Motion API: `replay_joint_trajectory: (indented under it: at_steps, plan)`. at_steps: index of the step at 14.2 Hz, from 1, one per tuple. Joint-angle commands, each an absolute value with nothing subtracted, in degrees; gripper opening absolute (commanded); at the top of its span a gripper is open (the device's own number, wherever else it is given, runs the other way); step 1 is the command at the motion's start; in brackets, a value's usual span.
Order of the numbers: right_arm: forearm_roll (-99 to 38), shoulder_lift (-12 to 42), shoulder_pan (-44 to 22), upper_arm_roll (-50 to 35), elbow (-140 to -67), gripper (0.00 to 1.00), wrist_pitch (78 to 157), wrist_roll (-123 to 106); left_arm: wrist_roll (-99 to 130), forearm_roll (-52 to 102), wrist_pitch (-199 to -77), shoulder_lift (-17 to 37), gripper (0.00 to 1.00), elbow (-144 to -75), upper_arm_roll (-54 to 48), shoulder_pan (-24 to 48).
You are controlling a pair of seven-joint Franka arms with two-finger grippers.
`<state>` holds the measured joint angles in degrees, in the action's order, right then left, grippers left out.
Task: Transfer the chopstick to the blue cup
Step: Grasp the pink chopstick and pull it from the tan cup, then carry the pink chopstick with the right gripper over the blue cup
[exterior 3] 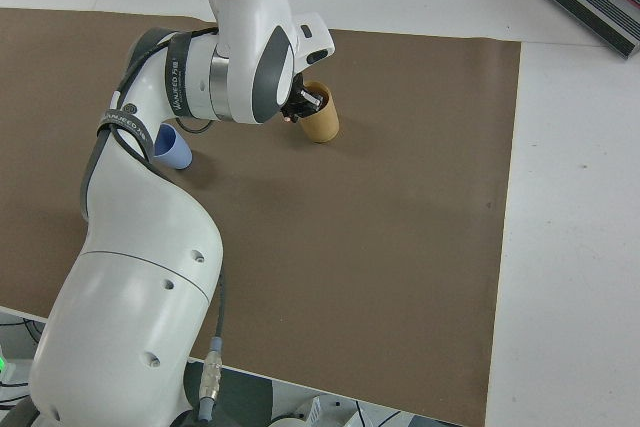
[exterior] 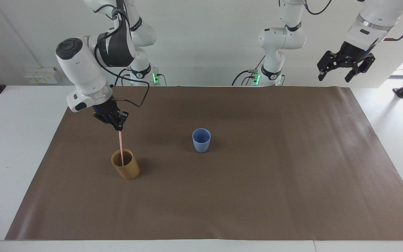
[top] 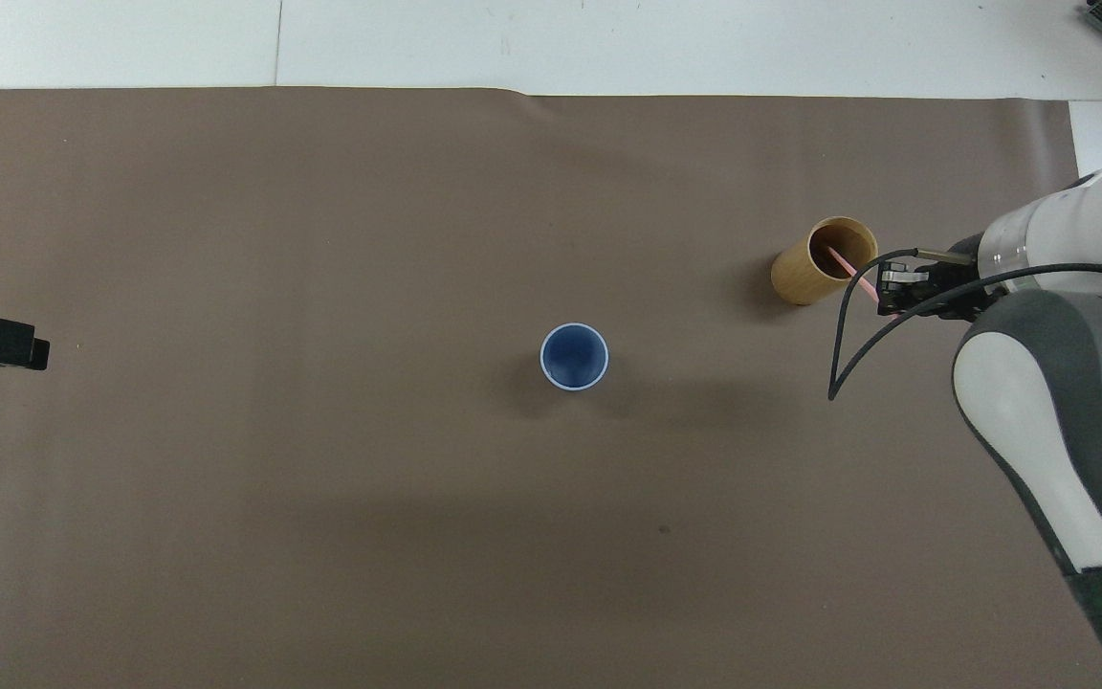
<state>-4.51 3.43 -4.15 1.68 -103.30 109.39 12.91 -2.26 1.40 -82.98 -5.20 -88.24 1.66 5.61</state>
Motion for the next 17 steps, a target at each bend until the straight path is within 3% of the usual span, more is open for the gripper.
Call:
replay_joint_trajectory:
  at_steps: [1,5,8,15,17]
  plan:
    - [-5.4,2.6,-3.6,1.4,-98.5,0.00,103.7,13.1,-2.2,1.8,-81.5,-5.7,1.00,-88.2,1.4,5.5]
    - [-8.7,2.6,-3.8,1.0,-90.2,0.00,91.5,13.2,-2.5,1.8,-79.5,-6.1,1.00,-88.5,1.5,5.3]
    - [-15.3,2.6,-3.8,1.4,-89.4,0.00,86.7,15.4,-2.4,1.8,-79.5,-6.0,1.00,-88.3,1.5,5.6]
    - [-26.1,2.7,-4.7,-3.4,-88.5,0.00,87.9,44.9,-2.5,1.7,-79.5,-6.0,1.00,-88.3,2.1,5.0]
    - [-25.9,2.1,-4.7,-7.0,-89.0,0.00,92.1,52.8,-2.5,1.7,-79.5,-6.0,1.00,-88.3,2.1,5.0]
